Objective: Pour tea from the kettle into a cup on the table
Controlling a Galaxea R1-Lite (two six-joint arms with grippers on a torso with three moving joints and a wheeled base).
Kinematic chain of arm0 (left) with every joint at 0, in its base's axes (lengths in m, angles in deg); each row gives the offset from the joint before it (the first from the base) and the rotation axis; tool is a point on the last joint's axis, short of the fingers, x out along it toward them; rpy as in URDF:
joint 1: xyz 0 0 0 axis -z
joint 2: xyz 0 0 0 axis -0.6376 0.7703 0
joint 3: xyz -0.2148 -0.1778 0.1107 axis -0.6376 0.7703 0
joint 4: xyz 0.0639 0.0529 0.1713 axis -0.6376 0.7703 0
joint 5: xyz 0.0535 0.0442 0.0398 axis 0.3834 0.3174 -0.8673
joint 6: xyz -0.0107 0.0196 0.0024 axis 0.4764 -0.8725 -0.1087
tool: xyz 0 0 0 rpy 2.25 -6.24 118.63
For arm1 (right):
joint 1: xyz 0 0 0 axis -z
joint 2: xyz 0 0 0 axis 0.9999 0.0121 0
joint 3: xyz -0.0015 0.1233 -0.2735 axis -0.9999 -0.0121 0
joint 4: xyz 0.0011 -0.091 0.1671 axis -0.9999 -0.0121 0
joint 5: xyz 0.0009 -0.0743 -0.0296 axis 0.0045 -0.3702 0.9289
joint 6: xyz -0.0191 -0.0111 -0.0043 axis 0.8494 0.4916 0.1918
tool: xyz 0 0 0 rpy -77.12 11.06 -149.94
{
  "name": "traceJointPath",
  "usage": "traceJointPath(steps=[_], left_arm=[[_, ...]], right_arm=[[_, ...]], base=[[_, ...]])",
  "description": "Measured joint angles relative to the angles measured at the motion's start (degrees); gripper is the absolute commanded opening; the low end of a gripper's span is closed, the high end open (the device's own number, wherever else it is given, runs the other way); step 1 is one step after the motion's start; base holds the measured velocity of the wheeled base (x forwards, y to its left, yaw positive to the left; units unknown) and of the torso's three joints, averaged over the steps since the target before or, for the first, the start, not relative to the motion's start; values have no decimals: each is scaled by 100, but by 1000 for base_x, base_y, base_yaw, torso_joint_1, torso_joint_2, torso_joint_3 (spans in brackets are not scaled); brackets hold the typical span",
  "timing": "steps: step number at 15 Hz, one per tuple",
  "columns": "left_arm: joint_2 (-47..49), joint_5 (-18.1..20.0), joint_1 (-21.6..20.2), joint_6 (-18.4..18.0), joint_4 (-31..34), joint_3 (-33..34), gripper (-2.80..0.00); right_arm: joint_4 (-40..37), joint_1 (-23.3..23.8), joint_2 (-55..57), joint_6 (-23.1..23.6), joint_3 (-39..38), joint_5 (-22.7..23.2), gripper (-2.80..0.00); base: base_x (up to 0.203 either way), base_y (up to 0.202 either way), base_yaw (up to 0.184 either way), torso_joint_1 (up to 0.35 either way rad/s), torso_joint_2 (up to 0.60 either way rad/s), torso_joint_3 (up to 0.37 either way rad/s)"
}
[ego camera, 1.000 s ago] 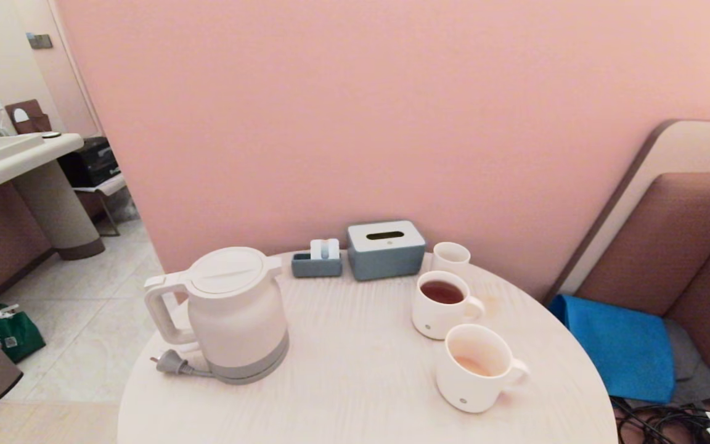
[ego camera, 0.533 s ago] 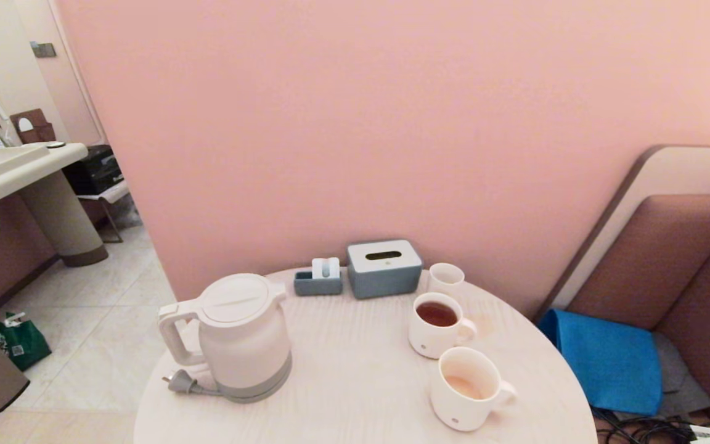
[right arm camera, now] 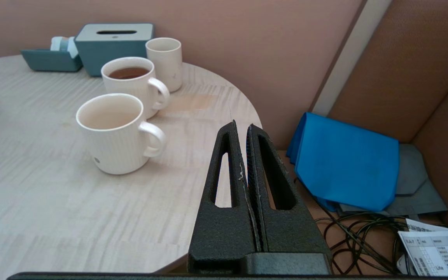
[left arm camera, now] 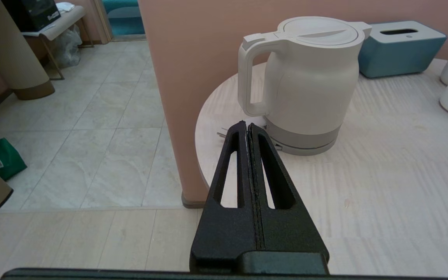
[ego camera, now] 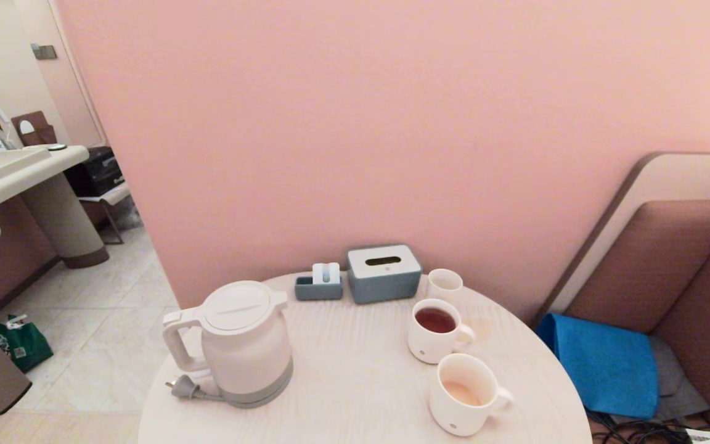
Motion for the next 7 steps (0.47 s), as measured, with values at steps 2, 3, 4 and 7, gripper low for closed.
traceJointPath(steps=[2,3,4,7], left_arm=[[0,0,0,-2,0,0,-280],[0,-2,0,-5,0,0,-280],[0,0,0,-2,0,0,-280],[0,0,0,2,0,0,-280]], right_arm=[[-12,0,2,-5,0,0,-280],[-51,11,3,13,6,0,-280],[-26,16,5,15,11,2,-280],[-16,26,5,-21,11,0,-280]], base=[[0,0,0,0,0,0],[0,0,0,0,0,0],[0,0,0,0,0,0],[0,0,0,0,0,0]])
